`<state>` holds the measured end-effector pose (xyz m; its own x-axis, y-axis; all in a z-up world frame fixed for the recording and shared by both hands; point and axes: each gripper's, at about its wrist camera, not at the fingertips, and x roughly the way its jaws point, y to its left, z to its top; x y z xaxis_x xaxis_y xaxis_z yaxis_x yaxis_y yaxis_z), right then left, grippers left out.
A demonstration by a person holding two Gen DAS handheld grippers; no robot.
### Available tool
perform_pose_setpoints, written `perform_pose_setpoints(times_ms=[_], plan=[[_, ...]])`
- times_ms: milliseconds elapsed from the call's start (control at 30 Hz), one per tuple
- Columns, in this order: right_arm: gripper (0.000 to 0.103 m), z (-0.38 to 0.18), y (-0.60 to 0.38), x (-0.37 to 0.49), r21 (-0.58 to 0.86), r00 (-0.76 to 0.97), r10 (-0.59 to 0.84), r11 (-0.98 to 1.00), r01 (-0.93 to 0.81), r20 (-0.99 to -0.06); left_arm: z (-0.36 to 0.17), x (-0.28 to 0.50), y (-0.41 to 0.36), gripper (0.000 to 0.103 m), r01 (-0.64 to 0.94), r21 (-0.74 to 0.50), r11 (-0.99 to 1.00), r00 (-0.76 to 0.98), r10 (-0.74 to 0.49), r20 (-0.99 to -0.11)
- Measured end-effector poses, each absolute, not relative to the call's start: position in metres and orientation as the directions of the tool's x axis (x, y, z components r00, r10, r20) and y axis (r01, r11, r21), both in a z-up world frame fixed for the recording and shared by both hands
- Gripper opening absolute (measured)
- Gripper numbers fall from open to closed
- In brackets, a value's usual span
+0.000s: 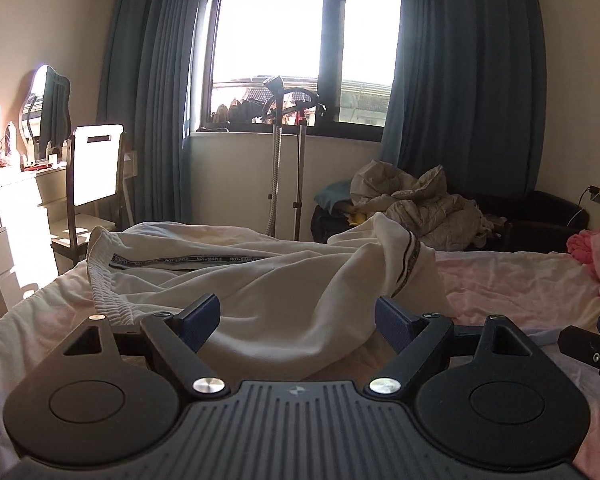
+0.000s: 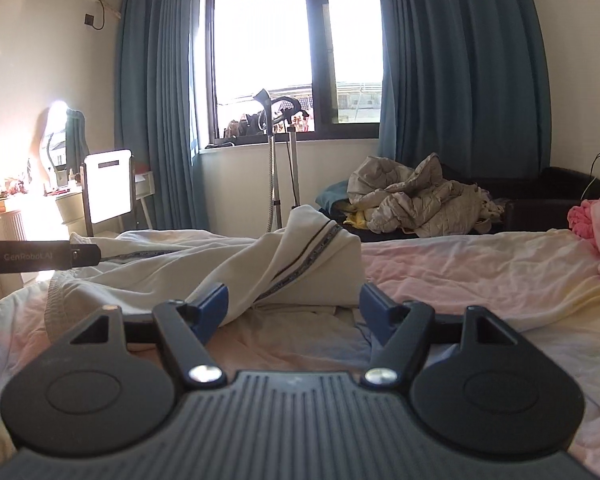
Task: Fold clothes
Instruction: 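Open both grippers and release the sweatpants on the bed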
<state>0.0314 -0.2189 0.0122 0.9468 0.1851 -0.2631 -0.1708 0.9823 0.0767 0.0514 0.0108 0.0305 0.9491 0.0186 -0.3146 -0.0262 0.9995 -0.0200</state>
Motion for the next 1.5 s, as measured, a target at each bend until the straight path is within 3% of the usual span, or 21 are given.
perform_pose_setpoints(times_ms=[133,500,1200,1500], plan=[[0.073,-0.006,-0.230,0.044,0.096,0.940,0.165,0.985,-0.143,-0.298,0.009,0.056,-0.001,0.087,-0.002,0.037,0.999,0.944,0.014,-0.329],[0.073,-0.027,-0.229,0.076,0.142,0.924,0.137,0.986,-0.091,-0.357,-0.022,0.080,0.012,0.087,-0.055,0.023,0.998,0.884,0.059,-0.463],[0.084,-0.040,-0.216,0.072,0.129,0.920,0.123,0.988,-0.081,-0.372,-0.019,0.073,0.013,0.087,-0.036,0.019,0.999,0.890,0.041,-0.454],[0.085,-0.034,-0.223,0.069,0.146,0.929,0.088,0.989,-0.037,-0.359,-0.006,0.108,-0.018,0.087,0.102,0.032,0.994,0.907,-0.080,-0.413]])
